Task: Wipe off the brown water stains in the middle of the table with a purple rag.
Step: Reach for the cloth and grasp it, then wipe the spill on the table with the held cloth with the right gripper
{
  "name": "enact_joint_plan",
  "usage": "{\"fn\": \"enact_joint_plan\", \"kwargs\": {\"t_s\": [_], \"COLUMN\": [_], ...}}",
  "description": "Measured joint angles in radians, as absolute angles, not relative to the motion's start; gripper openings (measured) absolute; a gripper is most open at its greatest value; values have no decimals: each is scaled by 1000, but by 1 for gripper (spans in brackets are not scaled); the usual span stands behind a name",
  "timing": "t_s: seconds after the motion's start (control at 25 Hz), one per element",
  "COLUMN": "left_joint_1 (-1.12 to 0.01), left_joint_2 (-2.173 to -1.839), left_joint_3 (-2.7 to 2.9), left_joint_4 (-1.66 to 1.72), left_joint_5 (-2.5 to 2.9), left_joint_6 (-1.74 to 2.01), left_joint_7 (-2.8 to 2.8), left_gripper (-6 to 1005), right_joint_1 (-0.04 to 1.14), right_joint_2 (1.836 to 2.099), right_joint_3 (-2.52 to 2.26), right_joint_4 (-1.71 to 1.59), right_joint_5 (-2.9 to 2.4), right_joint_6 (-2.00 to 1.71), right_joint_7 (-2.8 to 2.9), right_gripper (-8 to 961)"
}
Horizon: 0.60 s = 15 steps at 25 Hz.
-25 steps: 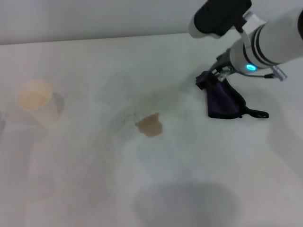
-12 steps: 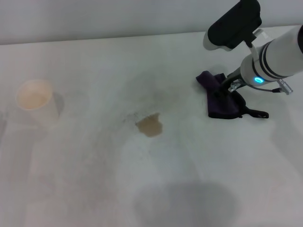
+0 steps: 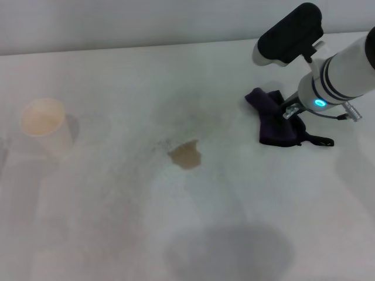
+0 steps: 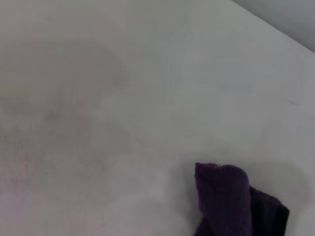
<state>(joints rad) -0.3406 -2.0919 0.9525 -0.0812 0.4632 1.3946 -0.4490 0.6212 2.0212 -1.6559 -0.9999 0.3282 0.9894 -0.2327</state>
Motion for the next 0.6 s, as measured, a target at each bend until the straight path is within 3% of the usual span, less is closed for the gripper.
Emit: {"fn": "enact_joint_plan", "kwargs": {"t_s": [0.44,0.6], "left_joint_1": [-337,-340], "left_joint_2": [-2089,-2088], "left_joint_3": [953,953], "left_joint_4": [-77,-73], "left_joint_5": [463,463], "left_joint_6": [1396,1396], "left_joint_7": [-446,-446], "left_gripper": [890,890], "right_joint_1": [651,719], "right_joint_2": [2020,2022], "right_joint_3": [-1623,-1726], "right_joint_4": [-1085,-1089], "right_joint_5": [540,674], "right_joint_6": [1098,1124], "right_joint_7": [-308,-311], "right_gripper": [111,100]}}
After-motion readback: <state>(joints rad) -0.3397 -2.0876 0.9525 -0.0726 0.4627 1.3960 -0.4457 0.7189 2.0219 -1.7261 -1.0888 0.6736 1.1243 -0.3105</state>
